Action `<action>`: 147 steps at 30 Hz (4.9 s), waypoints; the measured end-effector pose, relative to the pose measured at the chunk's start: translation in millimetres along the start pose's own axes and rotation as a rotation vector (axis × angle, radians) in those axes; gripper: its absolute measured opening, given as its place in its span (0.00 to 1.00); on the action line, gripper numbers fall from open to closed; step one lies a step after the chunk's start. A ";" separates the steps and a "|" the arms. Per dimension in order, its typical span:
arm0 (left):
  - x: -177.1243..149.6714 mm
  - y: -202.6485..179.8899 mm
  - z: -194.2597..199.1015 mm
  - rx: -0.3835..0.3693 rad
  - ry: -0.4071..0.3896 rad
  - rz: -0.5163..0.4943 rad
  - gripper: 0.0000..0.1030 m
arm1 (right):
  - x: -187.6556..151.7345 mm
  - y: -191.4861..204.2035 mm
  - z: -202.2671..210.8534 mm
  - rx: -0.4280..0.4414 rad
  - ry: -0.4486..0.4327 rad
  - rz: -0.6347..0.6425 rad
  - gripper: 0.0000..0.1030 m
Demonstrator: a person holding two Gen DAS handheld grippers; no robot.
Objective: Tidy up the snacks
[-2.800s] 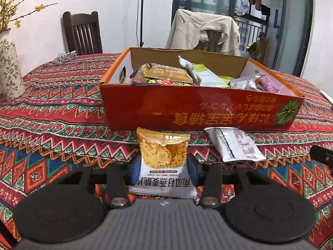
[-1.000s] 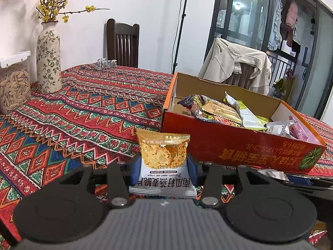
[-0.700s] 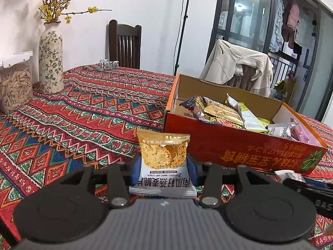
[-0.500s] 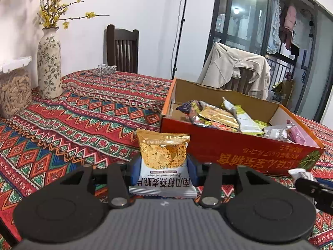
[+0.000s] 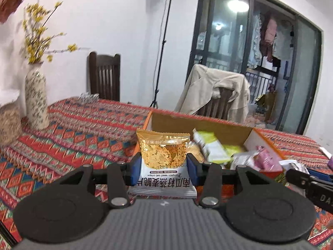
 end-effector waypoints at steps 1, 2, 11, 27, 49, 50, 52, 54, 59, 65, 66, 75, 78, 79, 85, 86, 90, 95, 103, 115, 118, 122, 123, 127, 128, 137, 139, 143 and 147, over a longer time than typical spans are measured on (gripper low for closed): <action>4.8 -3.8 0.0 -0.004 -0.008 -0.007 0.44 | 3.6 -0.6 0.4 -0.001 -0.009 -0.001 0.39; 9.4 -7.2 -0.7 -0.007 -0.016 -0.014 0.44 | 7.8 -1.5 0.5 -0.002 -0.019 -0.002 0.39; 43.1 -38.4 -22.8 -0.045 -0.046 -0.044 0.44 | 48.0 -10.2 -9.4 -0.002 -0.096 -0.011 0.39; 51.5 -51.6 -105.5 -0.020 -0.035 -0.004 0.44 | 69.9 -20.3 -89.1 -0.044 -0.129 -0.030 0.39; 57.5 -37.4 -70.0 -0.067 -0.032 -0.042 1.00 | 49.7 -31.6 -74.3 -0.048 -0.011 -0.015 1.00; 57.3 -36.2 -62.5 -0.075 -0.026 -0.051 1.00 | 50.5 -30.6 -65.1 -0.046 -0.019 -0.007 1.00; 53.6 -31.6 -43.9 -0.080 -0.023 -0.061 1.00 | 50.0 -28.8 -47.8 -0.038 -0.024 0.007 1.00; 46.5 -26.8 -26.6 -0.087 -0.011 -0.074 1.00 | 45.8 -25.7 -30.1 -0.024 -0.026 0.026 1.00; 13.5 -13.6 5.8 -0.116 0.055 -0.086 1.00 | 16.7 -23.2 6.7 0.007 0.010 0.047 1.00; -30.6 -4.1 33.1 -0.135 0.124 -0.096 1.00 | -25.5 -23.4 34.0 0.019 0.085 0.035 1.00; -36.5 -3.0 37.2 -0.139 0.136 -0.097 1.00 | -32.1 -23.8 36.6 0.019 0.100 0.028 1.00; -64.6 -2.6 63.6 -0.151 0.165 -0.096 1.00 | -65.1 -23.4 57.2 0.025 0.155 -0.001 1.00; -66.2 -4.1 69.5 -0.150 0.162 -0.099 1.00 | -67.1 -21.3 62.2 0.029 0.159 0.004 1.00; -66.3 -5.2 70.8 -0.150 0.161 -0.099 1.00 | -67.4 -20.8 63.4 0.029 0.159 0.004 1.00; -65.4 -5.0 75.7 -0.151 0.155 -0.100 1.00 | -65.7 -18.8 67.2 0.029 0.153 0.004 1.00; -65.5 -4.8 76.3 -0.151 0.155 -0.100 1.00 | -65.8 -18.6 67.8 0.029 0.153 0.004 1.00; -65.5 -4.1 76.3 -0.150 0.155 -0.099 1.00 | -66.0 -19.0 67.0 0.029 0.153 0.003 1.00; -65.0 -4.2 77.5 -0.151 0.155 -0.100 1.00 | -66.1 -19.0 67.1 0.029 0.153 0.004 1.00; -64.6 -5.0 77.9 -0.155 0.156 -0.100 1.00 | -66.1 -18.6 68.6 0.029 0.156 0.004 1.00; -64.7 -5.1 77.9 -0.156 0.156 -0.101 1.00 | -66.4 -18.4 69.0 0.029 0.157 0.003 1.00; -65.3 -5.7 78.3 -0.157 0.157 -0.101 1.00 | -66.5 -18.5 69.1 0.028 0.158 0.003 1.00; -65.1 -5.6 78.6 -0.156 0.157 -0.102 1.00 | -67.4 -18.4 69.3 0.029 0.159 0.004 1.00; -65.2 -5.6 78.4 -0.156 0.156 -0.101 1.00 | -67.3 -18.4 69.2 0.028 0.158 0.004 1.00; -65.3 -6.2 78.9 -0.158 0.154 -0.103 1.00 | -67.1 -18.4 69.3 0.029 0.158 0.003 1.00; -65.8 -6.8 79.2 -0.158 0.154 -0.104 1.00 | -67.3 -18.2 70.2 0.029 0.158 0.004 1.00; -67.6 -8.1 80.7 -0.164 0.154 -0.102 1.00 | -67.3 -18.2 70.3 0.028 0.160 0.004 1.00; -67.2 -8.1 80.8 -0.166 0.153 -0.101 1.00 | -68.1 -18.3 69.6 0.028 0.160 0.004 1.00; -67.2 -7.8 80.9 -0.165 0.153 -0.101 1.00 | -69.4 -18.1 70.9 0.028 0.161 0.006 1.00; -67.2 -6.0 82.8 -0.161 0.150 -0.102 1.00 | -71.2 -17.8 70.8 0.028 0.163 0.005 1.00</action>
Point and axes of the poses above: each gripper's, at about its wrist camera, not at the fingertips, and z roughly against the way its jaws point, y to its left, x to its top, the point moved 7 cm from there along -z, roughly the way its jaws point, and after that the axes turned 3 degrees about -x, right-handed, at the moved point
